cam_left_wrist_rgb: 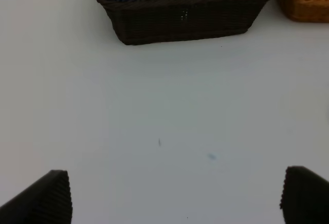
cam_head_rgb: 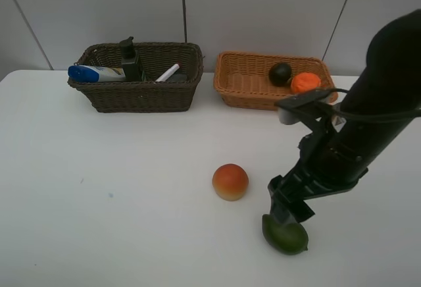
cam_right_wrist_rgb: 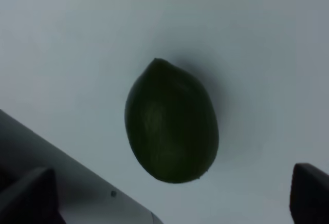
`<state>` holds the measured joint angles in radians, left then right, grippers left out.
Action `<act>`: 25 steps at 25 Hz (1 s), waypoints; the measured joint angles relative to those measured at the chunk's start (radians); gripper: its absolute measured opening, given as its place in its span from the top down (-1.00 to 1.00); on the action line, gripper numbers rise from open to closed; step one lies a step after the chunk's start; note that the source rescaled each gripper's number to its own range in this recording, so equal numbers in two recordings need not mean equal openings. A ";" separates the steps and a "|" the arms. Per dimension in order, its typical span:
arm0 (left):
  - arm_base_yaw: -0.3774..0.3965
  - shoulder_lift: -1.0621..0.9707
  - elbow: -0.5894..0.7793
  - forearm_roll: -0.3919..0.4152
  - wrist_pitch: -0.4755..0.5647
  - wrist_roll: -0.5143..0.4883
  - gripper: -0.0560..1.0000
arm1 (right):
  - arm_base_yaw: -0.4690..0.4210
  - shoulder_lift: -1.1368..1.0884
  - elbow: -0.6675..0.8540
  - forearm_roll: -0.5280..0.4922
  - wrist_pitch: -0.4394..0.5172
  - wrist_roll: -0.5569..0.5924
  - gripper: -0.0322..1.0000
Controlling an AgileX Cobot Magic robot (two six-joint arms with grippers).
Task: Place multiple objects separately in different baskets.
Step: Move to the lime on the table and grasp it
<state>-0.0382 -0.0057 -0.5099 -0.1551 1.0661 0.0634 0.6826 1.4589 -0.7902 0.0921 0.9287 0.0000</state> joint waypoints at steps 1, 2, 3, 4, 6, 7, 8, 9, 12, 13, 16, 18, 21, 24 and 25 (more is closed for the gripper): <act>0.000 0.000 0.000 0.000 0.000 0.000 -1.00 | 0.004 0.008 0.010 0.000 -0.018 0.000 -1.00; 0.000 0.000 0.000 0.000 0.000 0.000 -1.00 | 0.006 0.016 0.018 0.000 -0.033 0.000 -1.00; 0.000 0.000 0.000 0.000 0.000 0.000 -1.00 | 0.006 0.025 0.028 0.000 -0.045 0.000 -1.00; 0.000 0.000 0.000 0.000 0.000 0.000 -1.00 | 0.007 0.032 0.038 0.000 -0.054 0.000 -1.00; 0.000 0.000 0.000 0.000 0.000 0.000 -1.00 | 0.008 0.043 0.055 0.003 -0.066 0.000 -1.00; 0.000 0.000 0.000 0.000 0.000 0.000 -1.00 | 0.008 0.047 0.063 0.008 -0.073 0.000 -1.00; 0.000 0.000 0.000 0.000 0.000 0.000 -1.00 | 0.009 0.053 0.069 0.016 -0.081 0.000 -1.00; 0.000 0.000 0.000 0.000 0.000 0.000 -1.00 | 0.009 0.058 0.075 0.024 -0.090 0.000 -1.00; 0.000 0.000 0.000 0.000 0.000 0.000 -1.00 | 0.009 0.076 0.088 0.037 -0.123 0.000 -1.00; 0.000 0.000 0.000 0.000 0.000 0.000 -1.00 | 0.009 0.084 0.092 0.039 -0.133 0.000 -1.00; 0.000 0.000 0.000 0.000 0.000 0.000 -1.00 | 0.009 0.130 0.094 0.040 -0.173 -0.017 -1.00; 0.000 0.000 0.000 0.000 0.000 0.000 -1.00 | 0.009 0.153 0.094 0.040 -0.192 -0.022 -1.00; 0.000 0.000 0.000 0.000 0.000 0.000 -1.00 | 0.009 0.190 0.094 0.041 -0.210 -0.034 -1.00; 0.000 0.000 0.000 0.000 0.000 0.000 -1.00 | 0.009 0.221 0.094 0.041 -0.221 -0.041 -1.00; 0.000 0.000 0.000 0.000 0.000 0.000 -1.00 | 0.009 0.228 0.094 0.041 -0.227 -0.041 -1.00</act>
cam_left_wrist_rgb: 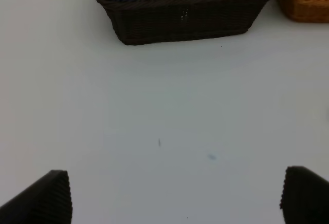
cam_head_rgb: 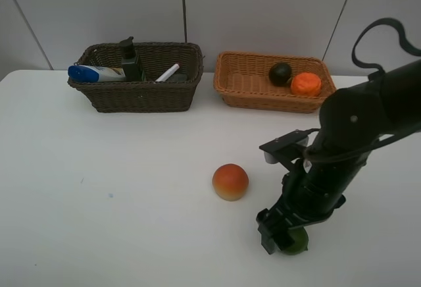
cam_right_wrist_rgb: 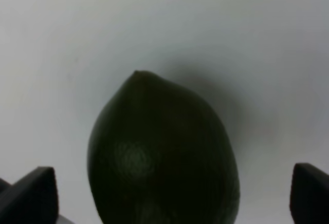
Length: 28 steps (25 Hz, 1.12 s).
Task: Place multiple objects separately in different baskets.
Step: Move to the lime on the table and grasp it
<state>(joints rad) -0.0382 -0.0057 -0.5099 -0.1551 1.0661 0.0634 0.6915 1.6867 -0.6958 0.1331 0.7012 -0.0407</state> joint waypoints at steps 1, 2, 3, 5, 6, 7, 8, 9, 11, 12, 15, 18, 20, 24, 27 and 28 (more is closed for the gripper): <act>0.000 0.000 0.000 0.000 0.000 0.000 -1.00 | 0.000 0.006 0.000 0.000 -0.008 -0.001 -1.00; 0.000 0.000 0.000 0.000 0.000 0.000 -1.00 | 0.000 0.014 0.000 0.000 -0.017 -0.001 -1.00; 0.000 0.000 0.000 0.000 0.000 0.000 -1.00 | 0.000 0.023 0.000 0.000 -0.025 -0.001 -1.00; 0.000 0.000 0.000 0.000 0.000 0.000 -1.00 | 0.000 0.047 -0.001 0.000 -0.039 -0.001 -1.00; 0.000 0.000 0.000 0.000 0.000 0.000 -1.00 | 0.000 0.062 -0.001 0.000 -0.041 -0.001 -1.00; 0.000 0.000 0.000 0.000 0.000 0.000 -1.00 | 0.000 0.078 -0.001 0.000 -0.043 -0.002 -1.00; 0.000 0.000 0.000 0.000 0.000 0.000 -1.00 | 0.000 0.091 -0.001 0.000 -0.044 -0.003 -1.00; 0.000 0.000 0.000 0.000 0.000 0.000 -1.00 | 0.000 0.105 -0.001 -0.001 -0.042 -0.004 -1.00; 0.000 0.000 0.000 0.000 0.000 0.000 -1.00 | 0.000 0.106 -0.002 0.001 -0.044 -0.004 -1.00; 0.000 0.000 0.000 0.000 0.000 0.000 -1.00 | 0.000 0.106 -0.002 0.001 -0.044 -0.004 -1.00; 0.000 0.000 0.000 0.000 0.000 0.000 -1.00 | 0.000 0.106 -0.002 0.001 -0.039 -0.004 -0.97; 0.000 0.000 0.000 0.000 0.000 0.000 -1.00 | 0.000 0.106 -0.002 0.001 -0.031 -0.004 -0.46; 0.000 0.000 0.000 0.000 0.000 0.000 -1.00 | 0.000 0.110 -0.002 0.002 -0.026 -0.004 0.26; 0.000 0.000 0.000 0.000 0.000 0.000 -1.00 | 0.000 0.112 -0.002 0.004 -0.014 -0.004 0.92; 0.000 0.000 0.000 0.000 0.000 0.000 -1.00 | 0.000 0.112 -0.002 0.004 -0.004 -0.004 0.92; 0.000 0.000 0.000 0.000 0.000 0.000 -1.00 | 0.000 0.112 -0.002 0.004 -0.005 -0.004 0.92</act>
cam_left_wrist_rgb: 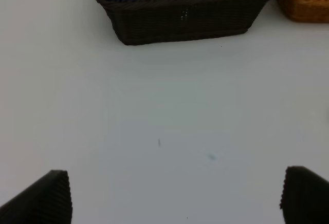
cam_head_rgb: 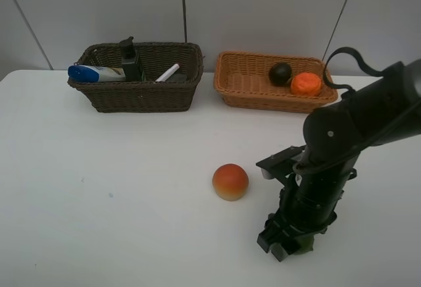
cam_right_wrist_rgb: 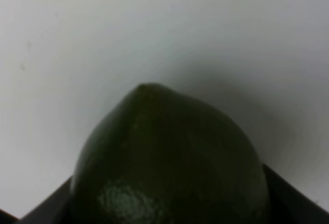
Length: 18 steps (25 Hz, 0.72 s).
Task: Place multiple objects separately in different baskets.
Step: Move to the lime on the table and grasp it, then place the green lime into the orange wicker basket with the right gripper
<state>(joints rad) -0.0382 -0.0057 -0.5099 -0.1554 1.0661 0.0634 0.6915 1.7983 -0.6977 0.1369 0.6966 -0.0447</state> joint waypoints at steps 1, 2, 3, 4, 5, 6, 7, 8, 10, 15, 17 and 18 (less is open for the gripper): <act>0.000 0.000 0.000 0.000 0.000 0.000 -1.00 | 0.000 0.000 0.000 0.000 0.001 0.000 0.92; 0.000 0.000 0.000 0.000 0.000 0.000 -1.00 | 0.000 0.000 0.000 0.000 0.001 0.000 0.92; 0.000 0.000 0.000 0.000 0.000 0.000 -1.00 | 0.000 0.000 0.000 0.000 0.001 0.000 0.92; 0.000 0.000 0.000 0.000 0.000 0.000 -1.00 | 0.000 0.000 0.000 0.000 0.002 0.000 0.92; 0.000 0.000 0.000 0.000 0.000 0.000 -1.00 | 0.000 0.000 0.000 0.000 0.006 0.000 0.92; 0.000 0.000 0.000 0.000 0.000 0.000 -1.00 | 0.000 0.000 0.000 0.000 0.012 0.000 0.92; 0.000 0.000 0.000 0.000 0.000 0.000 -1.00 | 0.000 -0.002 0.000 0.000 0.020 0.000 0.92; 0.000 0.000 0.000 0.000 0.000 0.000 -1.00 | 0.000 -0.009 0.000 0.000 0.033 0.000 0.92; 0.000 0.000 0.000 0.000 0.000 0.000 -1.00 | 0.000 -0.043 -0.015 -0.002 0.080 0.000 0.92; 0.000 0.000 0.000 0.000 0.000 0.000 -1.00 | -0.005 -0.179 -0.149 -0.030 0.195 0.010 0.92; 0.000 0.000 0.000 0.000 0.000 0.000 -1.00 | -0.027 -0.213 -0.234 -0.069 0.233 0.033 0.92; 0.000 0.000 0.000 0.000 0.000 0.000 -1.00 | -0.047 -0.223 -0.279 -0.094 0.240 0.045 0.92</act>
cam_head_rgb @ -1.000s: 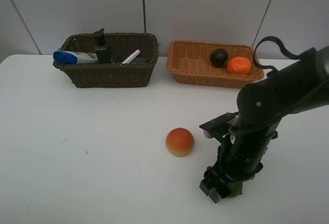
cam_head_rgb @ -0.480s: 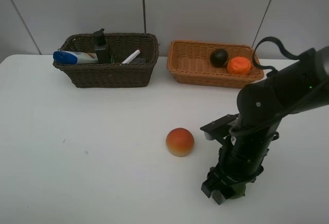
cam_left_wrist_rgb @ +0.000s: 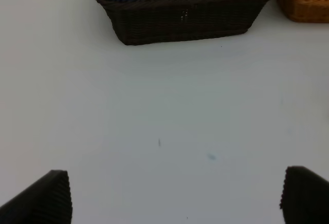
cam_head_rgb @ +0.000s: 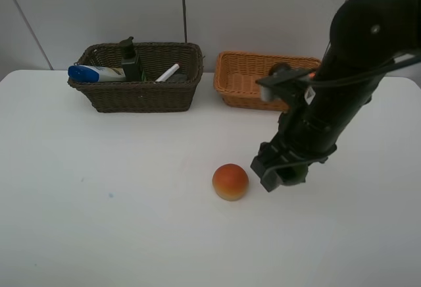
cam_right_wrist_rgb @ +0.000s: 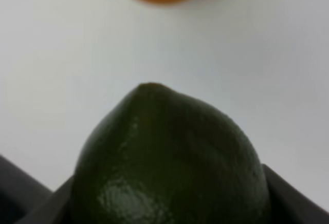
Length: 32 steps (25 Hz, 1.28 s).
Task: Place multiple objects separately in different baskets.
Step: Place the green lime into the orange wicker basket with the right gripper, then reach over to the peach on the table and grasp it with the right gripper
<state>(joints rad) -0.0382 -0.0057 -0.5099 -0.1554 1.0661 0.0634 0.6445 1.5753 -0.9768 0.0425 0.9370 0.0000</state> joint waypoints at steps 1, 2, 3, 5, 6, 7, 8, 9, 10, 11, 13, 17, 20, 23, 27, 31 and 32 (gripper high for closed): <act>0.000 0.000 0.000 0.000 0.000 0.000 -1.00 | -0.026 -0.001 -0.039 -0.020 0.003 0.009 0.92; 0.000 0.000 0.000 0.000 0.000 0.000 -1.00 | -0.057 0.000 -0.085 -0.032 0.002 0.018 0.92; 0.000 0.000 0.000 0.000 0.000 0.000 -1.00 | -0.085 0.008 -0.131 -0.043 -0.004 0.021 0.92; 0.000 0.000 0.000 0.000 0.000 0.000 -1.00 | -0.158 0.036 -0.213 -0.043 -0.026 0.023 0.92; 0.000 0.000 0.000 0.000 0.000 0.000 -1.00 | -0.194 0.060 -0.256 -0.043 -0.040 0.023 0.92; 0.000 0.000 0.000 0.000 0.000 0.000 -1.00 | -0.222 0.090 -0.298 -0.048 -0.055 0.023 0.92; 0.000 0.000 0.000 0.000 0.000 0.000 -1.00 | -0.255 0.125 -0.333 -0.049 -0.073 0.022 0.92; 0.000 0.000 0.000 0.000 0.000 0.000 -1.00 | -0.285 0.158 -0.375 -0.050 -0.094 0.016 0.92; 0.000 0.000 0.000 0.000 0.000 0.000 -1.00 | -0.309 0.201 -0.420 -0.051 -0.116 0.011 0.92; 0.000 0.000 0.000 0.000 0.000 0.000 -1.00 | -0.336 0.247 -0.465 -0.054 -0.134 0.008 0.92; 0.000 0.000 0.000 0.000 0.000 0.000 -1.00 | -0.383 0.333 -0.549 -0.057 -0.167 0.000 0.92; 0.000 0.000 0.000 0.000 0.000 0.000 -1.00 | -0.449 0.504 -0.724 -0.060 -0.189 0.000 0.92; 0.000 0.000 0.000 0.000 0.000 0.000 -1.00 | -0.487 0.605 -0.838 -0.060 -0.180 0.000 0.92; 0.000 0.000 0.000 0.000 0.000 0.000 -1.00 | -0.500 0.664 -0.911 -0.067 -0.169 0.000 0.72; 0.000 0.000 0.000 0.000 0.000 0.000 -1.00 | -0.499 0.680 -0.921 -0.086 -0.152 0.000 -0.61; 0.000 0.000 0.000 0.000 0.000 0.000 -1.00 | -0.498 0.677 -0.928 -0.062 -0.092 0.000 -0.94; 0.000 0.000 0.000 0.000 0.000 0.000 -1.00 | -0.498 0.670 -0.928 -0.043 -0.067 0.000 -0.97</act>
<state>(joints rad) -0.0382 -0.0057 -0.5099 -0.1554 1.0661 0.0634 0.1464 2.2450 -1.9044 0.0000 0.8696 0.0000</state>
